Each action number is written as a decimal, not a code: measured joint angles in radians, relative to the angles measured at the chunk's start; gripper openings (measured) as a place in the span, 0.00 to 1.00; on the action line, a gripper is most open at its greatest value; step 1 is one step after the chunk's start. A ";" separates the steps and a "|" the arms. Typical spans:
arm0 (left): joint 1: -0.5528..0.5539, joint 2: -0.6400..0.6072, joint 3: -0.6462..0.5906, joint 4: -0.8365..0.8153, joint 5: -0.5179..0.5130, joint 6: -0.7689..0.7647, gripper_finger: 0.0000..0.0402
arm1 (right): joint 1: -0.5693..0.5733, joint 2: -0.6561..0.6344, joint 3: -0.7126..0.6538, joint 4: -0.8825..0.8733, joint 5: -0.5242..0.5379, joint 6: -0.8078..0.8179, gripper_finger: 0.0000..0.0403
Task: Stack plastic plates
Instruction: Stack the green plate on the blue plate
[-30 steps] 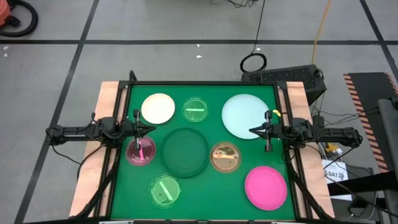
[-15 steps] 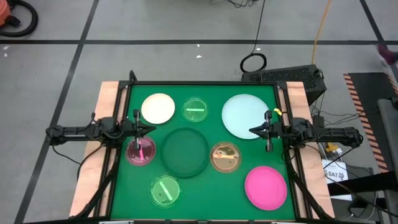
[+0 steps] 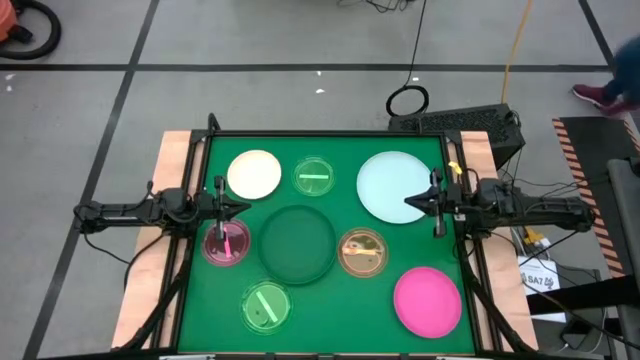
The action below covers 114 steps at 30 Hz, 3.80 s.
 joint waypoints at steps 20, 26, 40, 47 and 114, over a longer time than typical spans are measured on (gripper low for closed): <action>0.000 0.000 0.005 0.027 -0.006 0.000 0.02 | 0.000 0.357 0.484 -0.377 -0.002 0.019 0.01; 0.000 0.000 0.008 0.030 -0.005 0.000 0.02 | 0.000 0.415 0.585 -0.475 -0.002 0.019 0.01; 0.000 0.000 0.009 0.043 -0.005 0.007 0.02 | 0.000 0.541 0.747 -0.578 -0.003 0.018 0.01; 0.000 0.000 0.009 0.042 -0.006 0.004 0.02 | 0.000 0.589 0.756 -0.609 -0.003 0.019 0.01; -0.631 1.084 0.752 -0.353 -0.444 -0.269 0.02 | 0.307 1.481 0.755 -0.064 -0.001 -0.167 0.14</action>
